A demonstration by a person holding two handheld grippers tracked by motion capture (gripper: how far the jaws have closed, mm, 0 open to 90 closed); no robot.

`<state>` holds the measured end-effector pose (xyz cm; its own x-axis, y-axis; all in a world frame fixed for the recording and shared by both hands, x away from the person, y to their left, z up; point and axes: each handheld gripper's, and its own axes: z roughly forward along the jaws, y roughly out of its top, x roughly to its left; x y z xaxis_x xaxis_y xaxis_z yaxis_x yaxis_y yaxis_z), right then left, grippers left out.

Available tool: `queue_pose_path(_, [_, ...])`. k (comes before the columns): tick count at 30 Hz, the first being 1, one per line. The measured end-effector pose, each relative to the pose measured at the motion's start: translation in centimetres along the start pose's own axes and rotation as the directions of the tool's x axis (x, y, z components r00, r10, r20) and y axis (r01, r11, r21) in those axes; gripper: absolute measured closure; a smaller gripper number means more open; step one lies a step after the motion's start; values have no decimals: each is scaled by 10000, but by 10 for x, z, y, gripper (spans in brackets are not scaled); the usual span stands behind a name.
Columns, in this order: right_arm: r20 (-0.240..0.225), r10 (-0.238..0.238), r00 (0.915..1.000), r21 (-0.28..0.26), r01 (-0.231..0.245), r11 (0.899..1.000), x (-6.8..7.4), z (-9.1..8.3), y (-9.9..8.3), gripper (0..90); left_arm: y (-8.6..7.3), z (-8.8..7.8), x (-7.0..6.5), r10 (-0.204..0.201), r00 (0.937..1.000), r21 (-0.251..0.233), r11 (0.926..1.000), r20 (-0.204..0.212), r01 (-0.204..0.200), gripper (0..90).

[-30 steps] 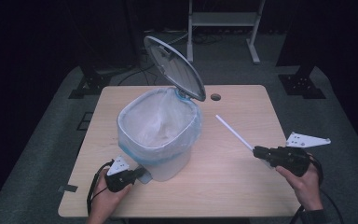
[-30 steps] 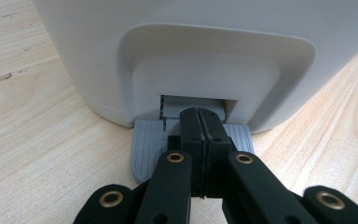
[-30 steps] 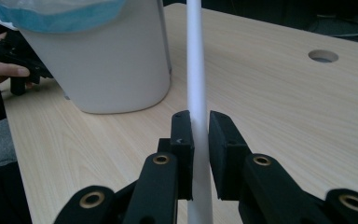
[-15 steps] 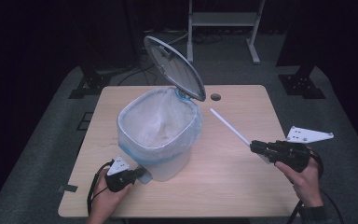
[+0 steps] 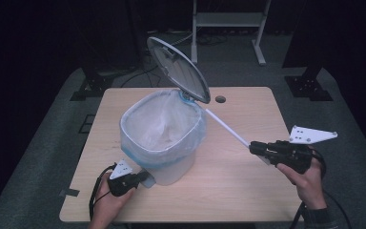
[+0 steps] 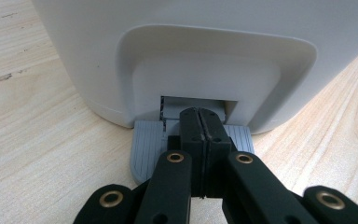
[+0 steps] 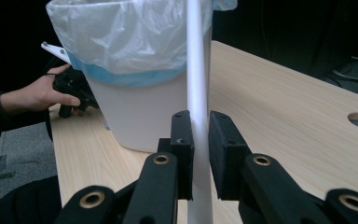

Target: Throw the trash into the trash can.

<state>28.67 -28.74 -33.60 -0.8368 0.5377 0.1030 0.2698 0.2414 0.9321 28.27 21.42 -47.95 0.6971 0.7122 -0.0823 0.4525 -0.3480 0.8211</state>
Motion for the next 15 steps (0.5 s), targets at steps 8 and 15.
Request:
queue_pose_path(8, [-275,-244,9993,-231,238,9995,7,5,14,796,0,0,0,34,10000,28,10000,-4,-34,899])
queue_pose_path(15, [-539,-453,9975,-301,437,9986,14,16,31,795,0,0,0,50,10000,33,10000,-13,-50,899])
